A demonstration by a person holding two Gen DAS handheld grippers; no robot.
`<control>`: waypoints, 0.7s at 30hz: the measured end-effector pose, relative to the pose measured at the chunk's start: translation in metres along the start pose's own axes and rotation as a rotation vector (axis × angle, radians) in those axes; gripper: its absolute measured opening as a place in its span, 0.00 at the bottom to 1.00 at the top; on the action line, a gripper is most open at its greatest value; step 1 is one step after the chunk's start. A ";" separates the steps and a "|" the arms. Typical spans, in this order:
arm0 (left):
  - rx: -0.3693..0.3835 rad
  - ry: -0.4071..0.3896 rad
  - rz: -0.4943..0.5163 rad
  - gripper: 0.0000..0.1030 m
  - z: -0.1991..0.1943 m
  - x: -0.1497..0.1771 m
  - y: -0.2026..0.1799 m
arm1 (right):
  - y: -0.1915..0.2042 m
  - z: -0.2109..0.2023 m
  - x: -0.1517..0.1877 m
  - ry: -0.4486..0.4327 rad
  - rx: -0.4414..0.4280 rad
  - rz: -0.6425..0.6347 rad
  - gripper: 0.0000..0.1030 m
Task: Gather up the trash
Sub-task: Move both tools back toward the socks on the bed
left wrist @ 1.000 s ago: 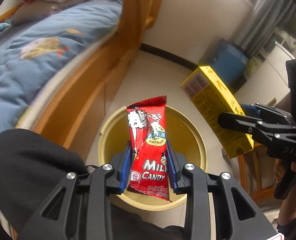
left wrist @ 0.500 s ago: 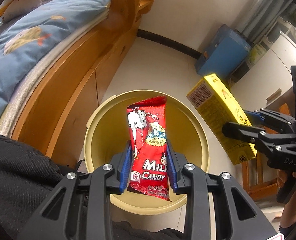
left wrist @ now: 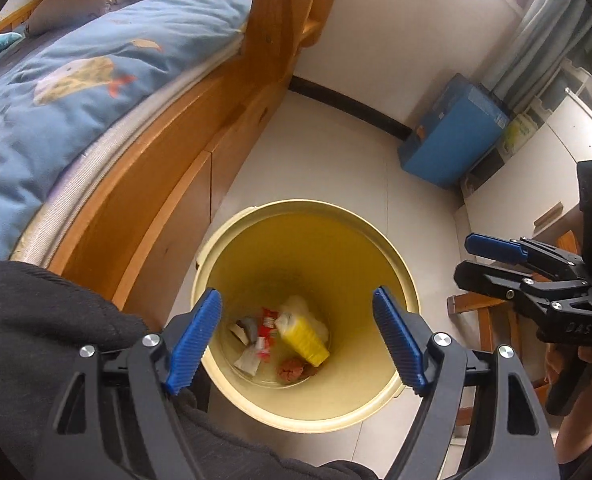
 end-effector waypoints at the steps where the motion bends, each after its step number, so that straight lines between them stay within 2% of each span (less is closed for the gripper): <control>1: -0.005 -0.008 0.001 0.76 -0.004 -0.001 0.002 | 0.002 0.001 -0.001 0.002 -0.001 -0.005 0.62; 14: -0.058 -0.134 0.000 0.80 -0.056 -0.019 0.017 | 0.049 -0.008 -0.033 -0.045 -0.050 -0.088 0.62; 21: -0.190 -0.242 -0.059 0.85 -0.104 -0.025 0.064 | 0.117 -0.001 -0.069 -0.123 -0.171 -0.165 0.62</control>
Point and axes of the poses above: each gripper's, at about its wrist camera, not at the fingertips, and z roughly the way its jaws point, y to its left, x to its underside, the point moved 10 cm from there along z, roughly the way its jaws point
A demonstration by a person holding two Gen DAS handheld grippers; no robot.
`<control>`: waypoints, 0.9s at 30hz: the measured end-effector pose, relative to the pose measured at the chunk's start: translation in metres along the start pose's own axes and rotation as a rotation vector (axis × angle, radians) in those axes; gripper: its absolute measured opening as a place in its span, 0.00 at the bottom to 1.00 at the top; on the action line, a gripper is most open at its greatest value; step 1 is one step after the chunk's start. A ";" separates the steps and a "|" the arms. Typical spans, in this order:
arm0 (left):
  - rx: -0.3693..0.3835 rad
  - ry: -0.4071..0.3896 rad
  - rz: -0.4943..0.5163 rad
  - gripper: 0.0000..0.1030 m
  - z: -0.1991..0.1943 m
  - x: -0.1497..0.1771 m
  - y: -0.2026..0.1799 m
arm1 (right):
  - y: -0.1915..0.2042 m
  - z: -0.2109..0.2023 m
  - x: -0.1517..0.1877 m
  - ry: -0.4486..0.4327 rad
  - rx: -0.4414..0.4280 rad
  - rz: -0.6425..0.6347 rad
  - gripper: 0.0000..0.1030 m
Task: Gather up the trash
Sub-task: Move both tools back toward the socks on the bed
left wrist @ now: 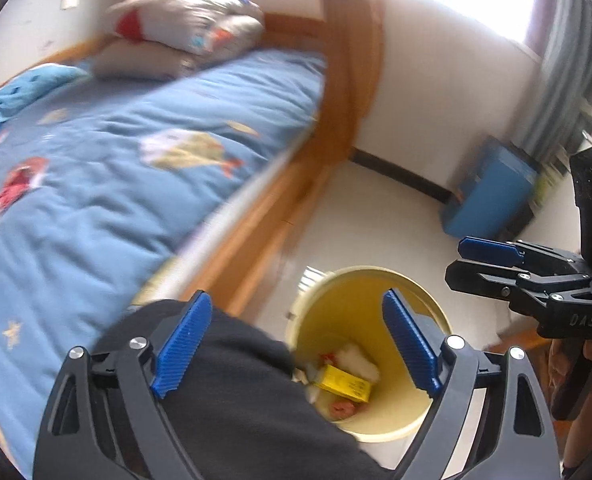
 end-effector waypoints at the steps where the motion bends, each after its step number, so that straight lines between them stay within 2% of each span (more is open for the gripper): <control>1: -0.019 -0.013 -0.013 0.85 -0.005 -0.002 0.009 | 0.010 0.003 -0.005 -0.009 -0.017 -0.015 0.62; 9: -0.219 -0.110 -0.155 0.86 -0.058 -0.003 0.111 | 0.106 0.054 -0.045 -0.018 -0.185 -0.152 0.62; 14: -0.333 -0.151 -0.272 0.86 -0.094 0.008 0.179 | 0.162 0.080 -0.059 0.000 -0.278 -0.218 0.62; 21: -0.503 -0.199 -0.381 0.86 -0.139 0.025 0.258 | 0.237 0.116 -0.071 0.025 -0.387 -0.283 0.62; 27: -0.585 -0.231 -0.458 0.86 -0.166 0.035 0.315 | 0.290 0.153 -0.080 0.044 -0.434 -0.326 0.62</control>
Point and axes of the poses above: each gripper's, at about its wrist camera, not at the fingertips, and z roughly the way its jaws point, y to its left, x to its underside, the point moved 10 cm from there along z, roughly the way its jaws point
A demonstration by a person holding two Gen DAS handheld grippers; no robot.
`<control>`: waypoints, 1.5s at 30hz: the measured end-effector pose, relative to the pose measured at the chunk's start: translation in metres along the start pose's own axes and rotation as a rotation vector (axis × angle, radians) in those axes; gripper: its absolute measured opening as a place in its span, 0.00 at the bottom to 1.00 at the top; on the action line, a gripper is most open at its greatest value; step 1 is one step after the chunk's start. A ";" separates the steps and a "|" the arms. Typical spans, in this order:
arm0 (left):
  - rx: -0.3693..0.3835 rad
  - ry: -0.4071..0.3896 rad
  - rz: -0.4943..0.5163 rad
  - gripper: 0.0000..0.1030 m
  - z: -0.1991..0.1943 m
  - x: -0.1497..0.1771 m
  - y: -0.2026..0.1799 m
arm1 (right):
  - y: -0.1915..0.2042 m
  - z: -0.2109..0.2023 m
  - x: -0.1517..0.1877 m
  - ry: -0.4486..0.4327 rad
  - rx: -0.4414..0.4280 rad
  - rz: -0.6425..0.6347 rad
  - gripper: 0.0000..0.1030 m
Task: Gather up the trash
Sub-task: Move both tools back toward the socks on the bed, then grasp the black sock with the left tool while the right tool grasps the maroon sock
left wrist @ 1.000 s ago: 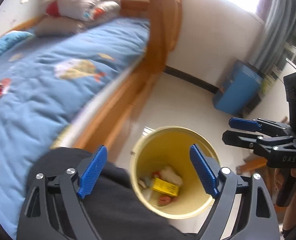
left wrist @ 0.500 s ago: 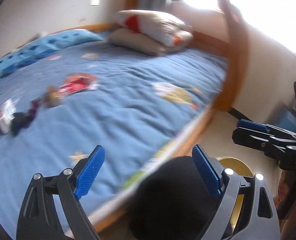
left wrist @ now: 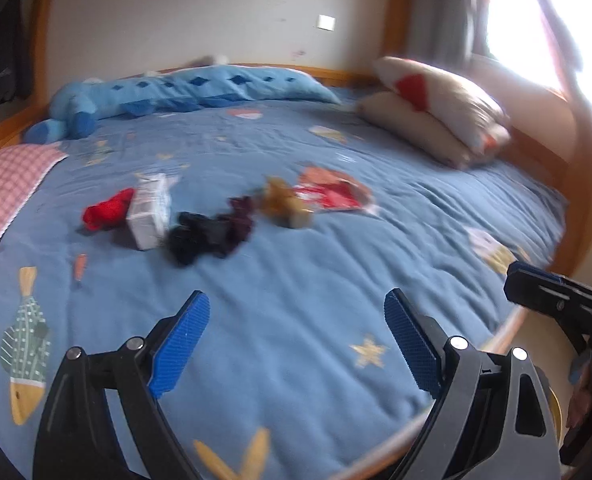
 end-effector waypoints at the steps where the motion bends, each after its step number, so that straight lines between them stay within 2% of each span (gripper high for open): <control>1: -0.009 -0.002 -0.012 0.86 0.003 -0.003 0.008 | 0.005 0.011 -0.004 0.004 -0.005 -0.011 0.62; 12: -0.051 0.030 -0.097 0.86 0.056 -0.027 0.072 | 0.027 0.097 -0.032 0.073 -0.043 -0.076 0.60; 18: -0.060 0.065 -0.169 0.86 0.095 -0.031 0.098 | 0.025 0.139 -0.034 0.109 -0.080 -0.042 0.60; 27: -0.076 0.139 -0.219 0.86 0.141 -0.028 0.124 | 0.023 0.177 -0.043 0.146 -0.092 -0.025 0.60; 31: -0.054 0.174 -0.254 0.86 0.161 -0.024 0.130 | 0.020 0.188 -0.047 0.154 -0.096 -0.017 0.60; 36: -0.039 0.175 -0.305 0.85 0.174 -0.022 0.137 | 0.020 0.198 -0.047 0.175 -0.094 -0.036 0.60; 37: -0.043 0.174 -0.298 0.84 0.174 -0.022 0.137 | 0.021 0.199 -0.047 0.177 -0.093 -0.039 0.60; 39: -0.059 0.172 -0.284 0.72 0.175 -0.022 0.138 | 0.022 0.203 -0.046 0.181 -0.096 -0.043 0.60; 41: -0.071 0.172 -0.276 0.52 0.174 -0.021 0.142 | 0.024 0.205 -0.046 0.184 -0.097 -0.045 0.59; 44: -0.049 0.170 -0.286 0.35 0.168 -0.019 0.146 | 0.029 0.209 -0.044 0.194 -0.103 -0.052 0.59; 45: -0.040 0.169 -0.293 0.32 0.166 -0.018 0.148 | 0.030 0.211 -0.043 0.198 -0.104 -0.055 0.59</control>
Point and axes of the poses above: each gripper's, at about its wrist camera, not at the fingertips, and z roughly the way its jaws point, y to its left, x to its underside, the point moved 10 cm from there along z, roughly the way its jaws point
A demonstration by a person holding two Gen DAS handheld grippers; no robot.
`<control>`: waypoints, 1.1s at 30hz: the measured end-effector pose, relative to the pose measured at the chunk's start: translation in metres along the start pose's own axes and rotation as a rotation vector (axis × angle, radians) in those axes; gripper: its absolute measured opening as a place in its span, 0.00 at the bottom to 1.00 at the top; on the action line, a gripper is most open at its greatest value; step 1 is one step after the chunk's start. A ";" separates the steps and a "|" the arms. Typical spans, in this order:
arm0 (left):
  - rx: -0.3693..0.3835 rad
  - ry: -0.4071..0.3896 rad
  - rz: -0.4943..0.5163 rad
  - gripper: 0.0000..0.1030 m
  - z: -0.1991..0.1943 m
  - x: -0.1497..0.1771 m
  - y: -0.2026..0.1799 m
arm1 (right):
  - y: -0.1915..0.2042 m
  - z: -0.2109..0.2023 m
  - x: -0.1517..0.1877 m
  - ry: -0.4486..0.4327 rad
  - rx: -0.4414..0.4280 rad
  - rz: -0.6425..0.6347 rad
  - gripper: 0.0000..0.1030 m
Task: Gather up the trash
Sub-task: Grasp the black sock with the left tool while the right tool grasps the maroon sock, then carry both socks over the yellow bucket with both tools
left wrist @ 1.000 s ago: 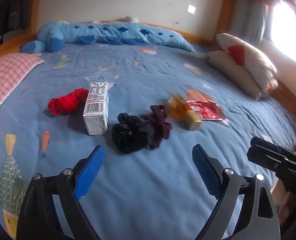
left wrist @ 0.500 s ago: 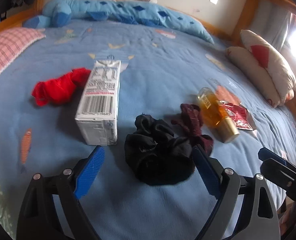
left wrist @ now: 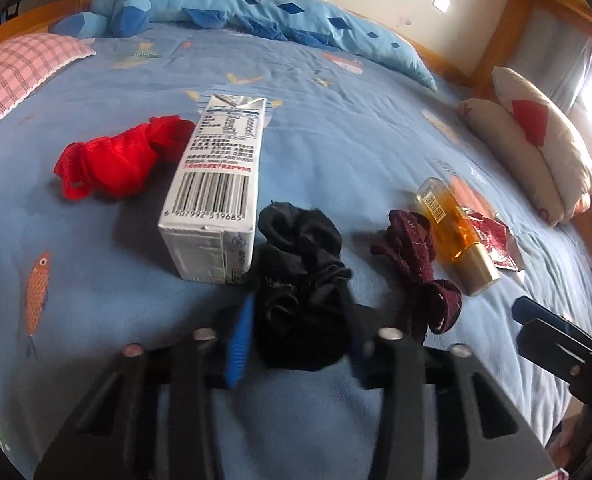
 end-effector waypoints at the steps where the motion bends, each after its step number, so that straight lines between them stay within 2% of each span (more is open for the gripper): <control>1: 0.004 0.000 -0.004 0.26 -0.001 0.000 0.002 | 0.002 0.003 0.001 0.006 0.000 -0.003 0.58; 5: 0.034 0.000 -0.008 0.21 -0.006 0.003 0.006 | 0.007 0.014 0.000 0.021 -0.008 -0.002 0.58; 17: 0.084 -0.011 -0.030 0.21 -0.018 0.005 0.014 | 0.010 0.060 -0.008 0.068 0.019 -0.009 0.54; 20: 0.089 -0.014 -0.033 0.21 -0.020 0.005 0.016 | 0.006 0.071 -0.008 0.083 0.046 -0.007 0.47; 22: 0.093 -0.015 -0.039 0.21 -0.020 0.005 0.017 | 0.002 0.077 -0.008 0.088 0.071 -0.009 0.36; 24: 0.095 -0.019 -0.045 0.21 -0.022 0.004 0.017 | -0.001 0.078 -0.008 0.081 0.086 -0.014 0.31; 28: 0.109 -0.045 -0.046 0.21 -0.031 0.004 0.012 | -0.003 0.067 -0.004 0.067 0.083 -0.010 0.24; 33: 0.135 -0.045 -0.016 0.21 -0.045 0.010 -0.004 | -0.003 0.044 0.007 0.063 0.074 -0.010 0.23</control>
Point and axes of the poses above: each gripper's, at about its wrist camera, not at the fingertips, and z roughly the way its jaws point, y to its left, x to its underside, the point moved 10 cm from there along z, roughly the way its jaws point
